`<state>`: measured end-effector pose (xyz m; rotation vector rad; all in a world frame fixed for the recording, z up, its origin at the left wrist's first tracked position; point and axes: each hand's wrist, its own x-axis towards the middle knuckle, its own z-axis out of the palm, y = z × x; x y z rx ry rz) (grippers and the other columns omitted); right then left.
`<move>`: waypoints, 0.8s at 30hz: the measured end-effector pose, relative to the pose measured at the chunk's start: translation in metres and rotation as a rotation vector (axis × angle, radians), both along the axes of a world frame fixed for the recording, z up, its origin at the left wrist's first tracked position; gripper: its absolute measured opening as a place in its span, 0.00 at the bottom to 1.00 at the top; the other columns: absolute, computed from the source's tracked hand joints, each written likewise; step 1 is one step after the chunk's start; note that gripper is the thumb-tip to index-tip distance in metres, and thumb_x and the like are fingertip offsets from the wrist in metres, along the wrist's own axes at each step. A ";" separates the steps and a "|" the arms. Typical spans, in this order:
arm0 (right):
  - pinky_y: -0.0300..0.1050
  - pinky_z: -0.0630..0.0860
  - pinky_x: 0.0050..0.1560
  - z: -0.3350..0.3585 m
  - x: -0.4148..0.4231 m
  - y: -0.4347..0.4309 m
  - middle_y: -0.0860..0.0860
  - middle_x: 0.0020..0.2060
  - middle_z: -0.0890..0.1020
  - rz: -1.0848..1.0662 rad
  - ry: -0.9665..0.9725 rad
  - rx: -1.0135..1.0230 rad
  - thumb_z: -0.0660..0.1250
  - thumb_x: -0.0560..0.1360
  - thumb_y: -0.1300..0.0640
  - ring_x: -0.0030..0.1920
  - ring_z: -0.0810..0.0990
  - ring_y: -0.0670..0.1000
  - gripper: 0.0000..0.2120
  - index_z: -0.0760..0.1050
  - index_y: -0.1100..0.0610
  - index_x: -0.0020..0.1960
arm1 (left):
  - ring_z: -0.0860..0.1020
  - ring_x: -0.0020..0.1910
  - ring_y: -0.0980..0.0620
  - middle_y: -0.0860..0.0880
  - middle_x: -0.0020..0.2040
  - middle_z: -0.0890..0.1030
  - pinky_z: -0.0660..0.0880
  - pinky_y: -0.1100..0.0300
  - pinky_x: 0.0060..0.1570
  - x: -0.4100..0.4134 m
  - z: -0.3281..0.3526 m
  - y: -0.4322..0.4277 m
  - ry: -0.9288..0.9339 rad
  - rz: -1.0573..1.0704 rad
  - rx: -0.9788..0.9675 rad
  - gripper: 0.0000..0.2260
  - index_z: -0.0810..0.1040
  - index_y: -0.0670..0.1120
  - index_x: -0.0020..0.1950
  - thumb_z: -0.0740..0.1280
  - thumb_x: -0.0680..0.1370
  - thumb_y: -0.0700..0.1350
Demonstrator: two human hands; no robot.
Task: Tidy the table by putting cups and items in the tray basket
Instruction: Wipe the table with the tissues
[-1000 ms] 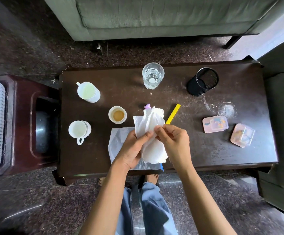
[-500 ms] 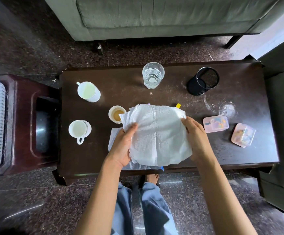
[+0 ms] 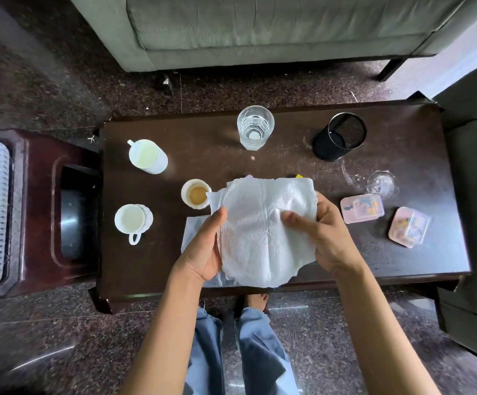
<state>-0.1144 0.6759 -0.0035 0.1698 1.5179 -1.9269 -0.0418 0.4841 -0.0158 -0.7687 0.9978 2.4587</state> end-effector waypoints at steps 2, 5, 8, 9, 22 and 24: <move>0.52 0.81 0.47 0.003 -0.001 -0.001 0.57 0.49 0.84 0.016 0.020 -0.021 0.69 0.73 0.67 0.47 0.83 0.57 0.13 0.77 0.58 0.57 | 0.83 0.52 0.52 0.50 0.52 0.84 0.80 0.55 0.45 -0.001 -0.002 0.003 0.031 -0.024 0.035 0.36 0.78 0.54 0.59 0.78 0.54 0.64; 0.49 0.81 0.45 0.009 -0.003 0.001 0.56 0.47 0.85 0.062 -0.001 -0.062 0.67 0.74 0.68 0.45 0.83 0.55 0.12 0.78 0.58 0.56 | 0.82 0.53 0.49 0.49 0.52 0.84 0.80 0.52 0.46 -0.005 -0.003 0.009 0.042 -0.016 0.052 0.42 0.75 0.51 0.62 0.81 0.51 0.62; 0.49 0.81 0.45 0.012 -0.006 0.005 0.55 0.46 0.85 0.112 -0.003 -0.070 0.67 0.74 0.65 0.44 0.83 0.55 0.10 0.79 0.58 0.55 | 0.81 0.54 0.47 0.46 0.54 0.82 0.79 0.48 0.49 -0.006 -0.003 0.013 0.041 -0.021 0.063 0.41 0.75 0.50 0.62 0.82 0.53 0.59; 0.49 0.80 0.46 0.012 -0.007 0.007 0.55 0.46 0.84 0.116 0.010 -0.052 0.67 0.74 0.64 0.44 0.83 0.55 0.10 0.79 0.58 0.55 | 0.81 0.54 0.46 0.46 0.54 0.82 0.79 0.47 0.50 -0.006 -0.002 0.014 0.041 -0.030 0.043 0.38 0.75 0.49 0.62 0.81 0.55 0.56; 0.60 0.78 0.54 -0.014 -0.002 0.019 0.61 0.52 0.83 -0.156 -0.041 0.112 0.72 0.70 0.64 0.50 0.82 0.60 0.16 0.78 0.62 0.58 | 0.80 0.59 0.46 0.47 0.56 0.83 0.79 0.52 0.54 -0.010 0.000 0.017 0.011 -0.031 -0.137 0.18 0.82 0.54 0.54 0.74 0.66 0.55; 0.60 0.78 0.55 -0.016 -0.001 0.020 0.61 0.53 0.83 -0.121 -0.082 0.121 0.71 0.72 0.64 0.51 0.82 0.59 0.15 0.77 0.62 0.58 | 0.82 0.54 0.48 0.49 0.52 0.84 0.80 0.55 0.47 -0.012 0.003 0.018 -0.018 -0.023 -0.154 0.13 0.81 0.53 0.54 0.69 0.71 0.51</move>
